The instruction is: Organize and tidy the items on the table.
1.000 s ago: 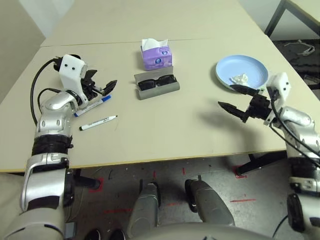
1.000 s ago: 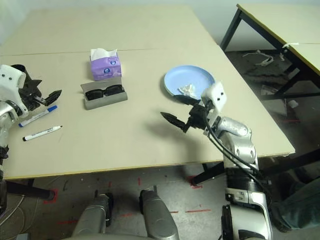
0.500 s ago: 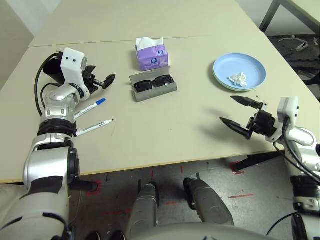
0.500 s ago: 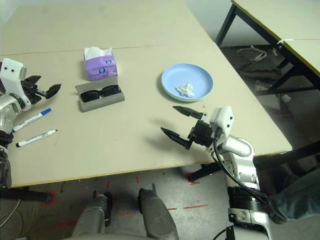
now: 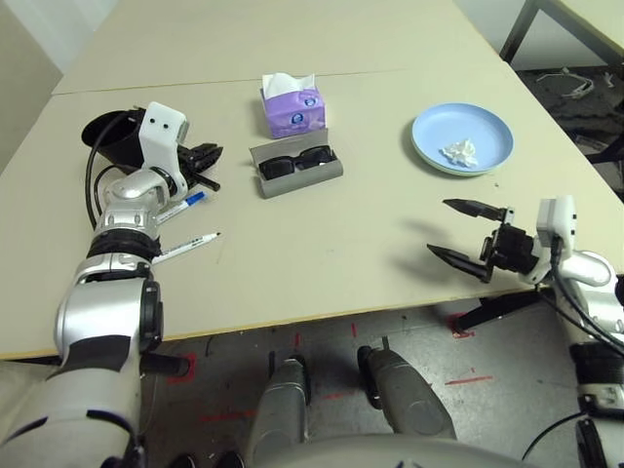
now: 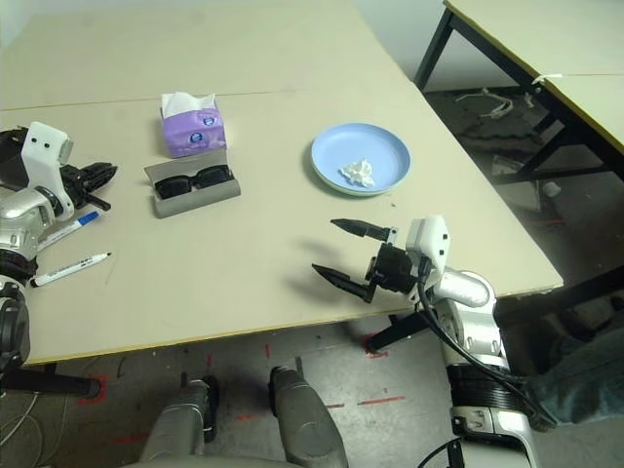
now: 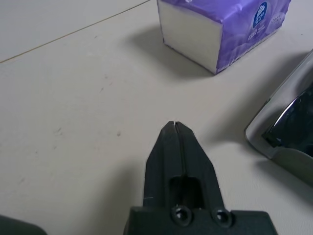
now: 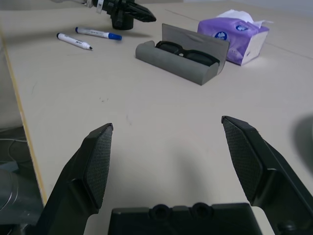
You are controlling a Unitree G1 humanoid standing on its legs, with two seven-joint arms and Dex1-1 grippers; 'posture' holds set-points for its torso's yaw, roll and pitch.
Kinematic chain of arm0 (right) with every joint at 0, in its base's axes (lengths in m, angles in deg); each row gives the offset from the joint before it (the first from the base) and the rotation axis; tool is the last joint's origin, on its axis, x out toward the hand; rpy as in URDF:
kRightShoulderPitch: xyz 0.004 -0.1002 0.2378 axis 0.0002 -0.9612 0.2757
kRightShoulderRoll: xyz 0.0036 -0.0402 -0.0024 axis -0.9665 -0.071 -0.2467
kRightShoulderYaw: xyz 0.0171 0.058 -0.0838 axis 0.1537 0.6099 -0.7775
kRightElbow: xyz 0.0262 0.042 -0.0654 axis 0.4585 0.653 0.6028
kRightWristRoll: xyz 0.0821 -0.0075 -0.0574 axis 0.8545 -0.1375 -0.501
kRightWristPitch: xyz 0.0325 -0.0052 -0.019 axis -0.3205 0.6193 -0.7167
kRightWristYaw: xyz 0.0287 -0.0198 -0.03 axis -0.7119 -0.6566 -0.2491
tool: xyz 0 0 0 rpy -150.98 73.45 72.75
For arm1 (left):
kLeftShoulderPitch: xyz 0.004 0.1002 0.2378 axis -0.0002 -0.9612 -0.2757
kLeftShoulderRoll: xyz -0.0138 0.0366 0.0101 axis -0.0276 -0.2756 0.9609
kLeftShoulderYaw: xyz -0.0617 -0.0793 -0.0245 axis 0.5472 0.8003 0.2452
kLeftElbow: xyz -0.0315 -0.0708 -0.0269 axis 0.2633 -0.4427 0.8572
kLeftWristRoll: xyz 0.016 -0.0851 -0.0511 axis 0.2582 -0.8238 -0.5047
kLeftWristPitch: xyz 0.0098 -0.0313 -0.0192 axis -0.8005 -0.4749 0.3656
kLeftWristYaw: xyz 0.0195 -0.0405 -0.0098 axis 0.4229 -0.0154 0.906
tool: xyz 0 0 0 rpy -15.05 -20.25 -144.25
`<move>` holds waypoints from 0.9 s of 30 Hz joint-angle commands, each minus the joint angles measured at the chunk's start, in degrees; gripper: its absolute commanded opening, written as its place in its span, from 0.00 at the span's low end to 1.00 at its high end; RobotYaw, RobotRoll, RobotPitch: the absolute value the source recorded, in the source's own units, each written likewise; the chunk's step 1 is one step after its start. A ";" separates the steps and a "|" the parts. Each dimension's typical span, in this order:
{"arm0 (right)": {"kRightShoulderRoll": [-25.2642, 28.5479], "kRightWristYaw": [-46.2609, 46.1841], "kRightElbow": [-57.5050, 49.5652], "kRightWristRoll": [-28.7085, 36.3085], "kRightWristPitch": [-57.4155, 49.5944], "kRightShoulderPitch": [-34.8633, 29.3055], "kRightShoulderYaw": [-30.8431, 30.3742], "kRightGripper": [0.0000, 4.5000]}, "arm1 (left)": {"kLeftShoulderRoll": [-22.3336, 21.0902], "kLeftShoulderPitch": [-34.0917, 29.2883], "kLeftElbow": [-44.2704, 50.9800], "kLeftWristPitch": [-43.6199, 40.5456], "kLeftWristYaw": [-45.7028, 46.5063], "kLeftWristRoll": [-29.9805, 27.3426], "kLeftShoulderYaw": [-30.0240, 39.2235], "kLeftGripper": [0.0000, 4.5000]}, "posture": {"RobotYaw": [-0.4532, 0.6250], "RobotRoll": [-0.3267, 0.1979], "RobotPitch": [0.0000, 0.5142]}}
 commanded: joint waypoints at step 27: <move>1.33 -2.57 -0.88 0.01 -1.06 1.65 -1.52 1.00 | 4.74 -4.92 3.97 3.58 -11.29 2.23 -3.71 0.01 | 0.09 0.62 0.37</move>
